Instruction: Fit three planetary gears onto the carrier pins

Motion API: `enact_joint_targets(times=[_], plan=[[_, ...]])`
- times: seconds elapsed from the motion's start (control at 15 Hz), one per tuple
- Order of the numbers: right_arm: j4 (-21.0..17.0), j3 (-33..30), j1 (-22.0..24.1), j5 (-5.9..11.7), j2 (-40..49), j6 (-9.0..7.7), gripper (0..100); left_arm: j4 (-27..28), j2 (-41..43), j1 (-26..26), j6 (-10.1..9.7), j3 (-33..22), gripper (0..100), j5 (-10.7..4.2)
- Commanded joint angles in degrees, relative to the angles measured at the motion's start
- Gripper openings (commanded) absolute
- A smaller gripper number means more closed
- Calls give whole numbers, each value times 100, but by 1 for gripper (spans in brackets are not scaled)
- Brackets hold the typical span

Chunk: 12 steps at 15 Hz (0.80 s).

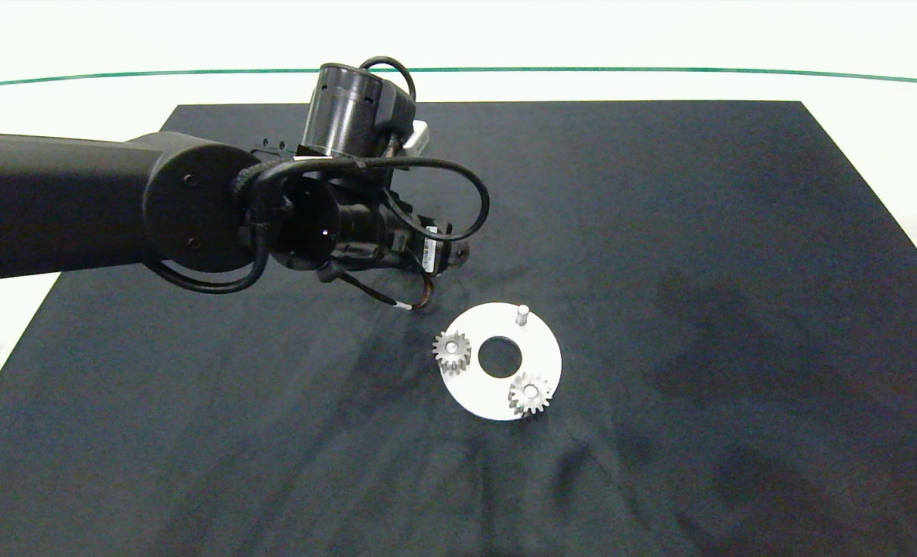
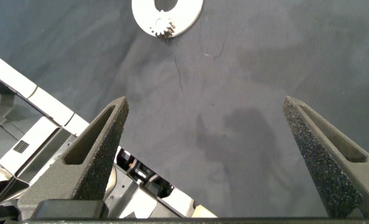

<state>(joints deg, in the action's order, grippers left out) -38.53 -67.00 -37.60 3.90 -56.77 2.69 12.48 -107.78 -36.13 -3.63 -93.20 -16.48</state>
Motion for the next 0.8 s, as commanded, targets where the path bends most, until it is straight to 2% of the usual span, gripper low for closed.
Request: enact_joint_targets(times=[0.07, 0.33, 0.47, 0.8], plan=[[-23, 38, -2, 5, 8, 3, 100, -62, -112, 36, 21, 74, 100, -13], [-23, 73, -2, 5, 43, 3, 100, -220, -297, 353, 38, 21, 100, -39], [-23, 73, -2, 5, 43, 3, 100, -369, -358, 537, 47, -5, 100, -162], [-23, 73, -2, 14, 43, -6, 100, -422, -402, 748, 3, 47, 100, -162]])
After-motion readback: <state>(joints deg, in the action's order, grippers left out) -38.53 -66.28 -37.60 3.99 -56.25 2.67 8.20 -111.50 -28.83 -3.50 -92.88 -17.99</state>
